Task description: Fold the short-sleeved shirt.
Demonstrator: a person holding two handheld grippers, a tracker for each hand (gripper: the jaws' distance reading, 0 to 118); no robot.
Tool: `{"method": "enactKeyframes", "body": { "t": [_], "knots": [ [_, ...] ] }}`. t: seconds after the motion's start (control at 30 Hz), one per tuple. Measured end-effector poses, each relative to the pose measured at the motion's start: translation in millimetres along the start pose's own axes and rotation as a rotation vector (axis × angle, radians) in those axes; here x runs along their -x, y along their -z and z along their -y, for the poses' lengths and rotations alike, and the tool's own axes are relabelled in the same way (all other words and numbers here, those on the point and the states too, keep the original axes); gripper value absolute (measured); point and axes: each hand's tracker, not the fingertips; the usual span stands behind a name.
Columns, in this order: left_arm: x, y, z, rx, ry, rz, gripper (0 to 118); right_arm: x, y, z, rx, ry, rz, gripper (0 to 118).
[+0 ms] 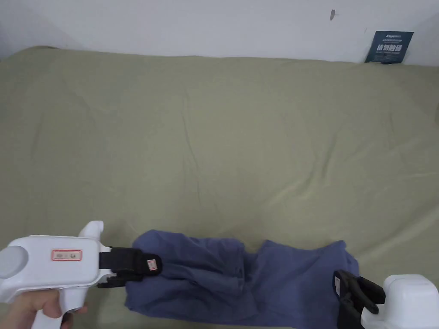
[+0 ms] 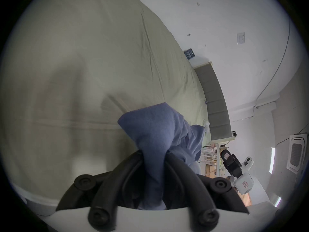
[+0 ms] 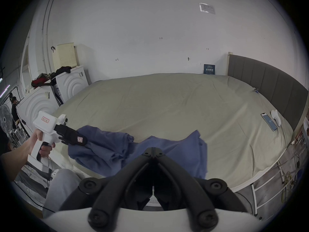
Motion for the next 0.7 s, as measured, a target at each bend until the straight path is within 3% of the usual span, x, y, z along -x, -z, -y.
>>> {"method": "enactKeyframes", "body": {
  "t": [0.2,0.33,0.53,0.7],
  "knots": [
    [2,-101,-3,-0.135,0.008,-0.235,10,2,3,-5,-0.020,0.002,-0.035,2],
    [-21,-133,-4,-0.161,0.022,-0.391,10,5,5,-6,-0.025,-0.007,-0.060,2],
    [-98,-101,-2,-0.054,0.216,-0.552,10,2,0,-3,-0.035,0.014,-0.074,2],
    [-163,-48,4,0.003,0.329,-0.585,10,-10,-11,2,-0.047,0.041,-0.063,2]
  ]
}}
